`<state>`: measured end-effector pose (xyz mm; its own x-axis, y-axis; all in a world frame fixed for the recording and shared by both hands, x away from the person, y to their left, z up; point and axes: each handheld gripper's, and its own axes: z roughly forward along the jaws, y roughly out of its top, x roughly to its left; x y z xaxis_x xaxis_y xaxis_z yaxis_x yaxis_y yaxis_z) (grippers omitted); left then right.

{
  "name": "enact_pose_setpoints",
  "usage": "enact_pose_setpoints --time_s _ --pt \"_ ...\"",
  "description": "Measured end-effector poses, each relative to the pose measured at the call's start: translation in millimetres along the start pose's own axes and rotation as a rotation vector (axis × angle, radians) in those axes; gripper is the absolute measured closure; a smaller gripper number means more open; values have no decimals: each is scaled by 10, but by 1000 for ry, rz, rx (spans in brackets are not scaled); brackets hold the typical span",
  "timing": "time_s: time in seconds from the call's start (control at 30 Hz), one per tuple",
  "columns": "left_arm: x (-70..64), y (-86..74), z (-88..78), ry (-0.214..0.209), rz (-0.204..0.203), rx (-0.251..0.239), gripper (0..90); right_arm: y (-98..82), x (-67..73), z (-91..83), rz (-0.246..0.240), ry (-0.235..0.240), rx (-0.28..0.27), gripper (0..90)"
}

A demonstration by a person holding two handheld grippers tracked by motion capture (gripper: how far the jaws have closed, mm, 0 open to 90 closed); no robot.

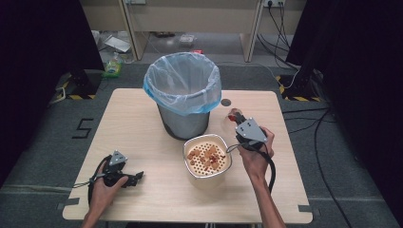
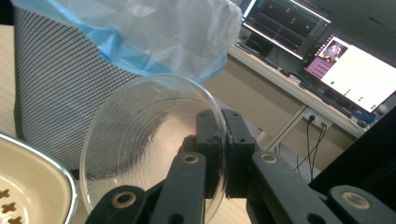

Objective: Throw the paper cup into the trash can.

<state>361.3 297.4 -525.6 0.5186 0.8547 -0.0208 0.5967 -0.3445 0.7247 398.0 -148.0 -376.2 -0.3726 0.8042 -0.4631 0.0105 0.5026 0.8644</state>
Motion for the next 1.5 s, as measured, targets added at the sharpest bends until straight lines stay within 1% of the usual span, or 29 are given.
enact_pose_setpoints --time_s 0.17,0.3,0.4,0.47,0.6,0.7,0.83,0.9,0.97,1.07,1.17,1.27,1.43,1.5 --pt "0 0 0 0 0 0 0 28 -64 -8 20 -6 0 868" --pt "-1 0 0 0 0 0 0 81 -107 -20 23 -14 -7 866" --pt "-5 -1 -2 4 4 -2 0 161 -159 -22 32 -23 -30 866" --pt "-5 -1 -3 4 4 -1 0 234 -197 -16 49 -34 -51 866" --pt "-4 -1 -2 3 3 -1 0 381 -262 5 45 -47 -70 866" --pt "-5 -1 -2 4 3 -2 0 514 -338 25 49 -54 -86 865" --pt "-5 -2 -2 4 3 -2 0 696 -441 67 50 -58 -95 865" --pt "-5 -2 -2 4 3 -2 0 781 -491 98 42 -66 -94 865" --pt "-5 -2 -2 4 3 -2 0 858 -539 132 51 -69 -99 865" --pt "-5 -2 -2 4 3 -2 0 982 -584 185 43 -73 -105 865" --pt "-6 -2 -2 3 2 -2 0 1110 -584 254 34 -71 -107 865" --pt "-7 -2 -1 4 1 -3 0 1245 -558 330 30 -64 -127 865" --pt "-6 -2 -1 4 3 -3 0 1454 -437 508 -3 -47 -130 865" --pt "-6 -2 -1 4 3 -3 0 1533 -361 599 -2 -20 -135 865"
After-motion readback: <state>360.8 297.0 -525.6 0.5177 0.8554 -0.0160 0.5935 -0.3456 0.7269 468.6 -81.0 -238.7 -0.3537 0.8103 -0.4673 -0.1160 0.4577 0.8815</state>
